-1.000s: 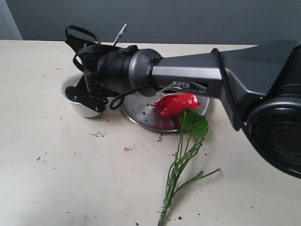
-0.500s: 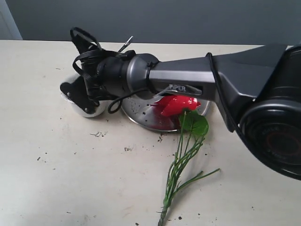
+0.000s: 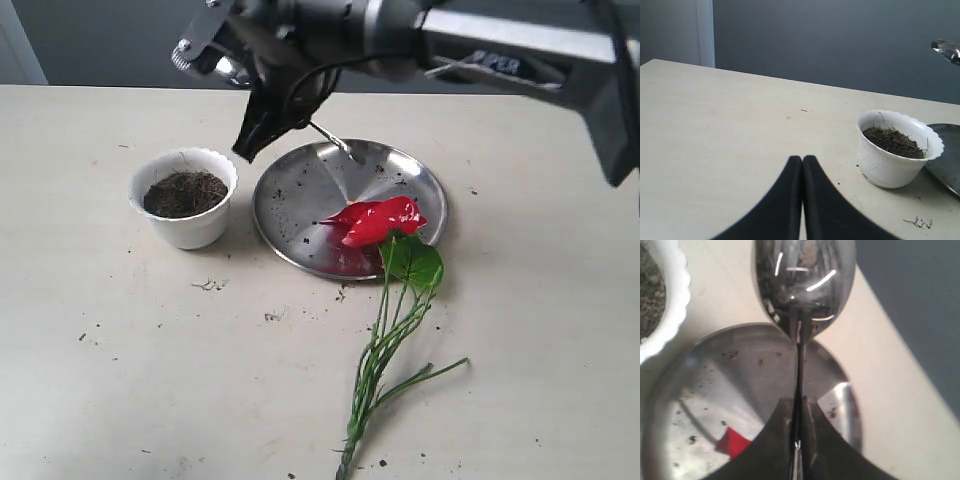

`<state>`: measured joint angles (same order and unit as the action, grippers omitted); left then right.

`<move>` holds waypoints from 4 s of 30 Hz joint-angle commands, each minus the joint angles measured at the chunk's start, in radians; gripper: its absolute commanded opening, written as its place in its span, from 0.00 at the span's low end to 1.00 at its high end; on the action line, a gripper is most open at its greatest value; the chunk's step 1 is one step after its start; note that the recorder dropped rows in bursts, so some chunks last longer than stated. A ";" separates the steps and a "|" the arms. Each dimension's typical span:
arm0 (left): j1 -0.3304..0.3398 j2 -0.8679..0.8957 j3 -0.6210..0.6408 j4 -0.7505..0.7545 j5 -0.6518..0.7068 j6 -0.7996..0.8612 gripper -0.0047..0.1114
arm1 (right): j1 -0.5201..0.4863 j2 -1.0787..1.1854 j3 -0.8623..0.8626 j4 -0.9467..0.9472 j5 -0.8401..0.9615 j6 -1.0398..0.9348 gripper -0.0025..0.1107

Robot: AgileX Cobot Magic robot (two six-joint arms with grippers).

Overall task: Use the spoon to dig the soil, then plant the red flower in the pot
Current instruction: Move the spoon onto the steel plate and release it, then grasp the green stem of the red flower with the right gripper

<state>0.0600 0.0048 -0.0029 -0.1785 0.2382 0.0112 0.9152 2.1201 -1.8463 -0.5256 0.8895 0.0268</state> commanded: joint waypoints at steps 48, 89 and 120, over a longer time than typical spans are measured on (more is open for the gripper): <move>-0.002 -0.005 0.003 0.002 0.001 -0.001 0.04 | -0.305 0.229 -0.004 0.852 -0.039 0.291 0.02; -0.002 -0.005 0.003 0.002 0.001 -0.001 0.04 | -0.075 -0.699 0.998 0.498 -0.203 0.780 0.39; -0.002 -0.005 0.003 0.002 0.001 -0.001 0.04 | -0.077 -0.437 1.053 0.554 -0.470 0.796 0.40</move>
<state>0.0600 0.0048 -0.0029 -0.1785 0.2382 0.0112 0.8405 1.6571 -0.7941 0.0360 0.4234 0.8192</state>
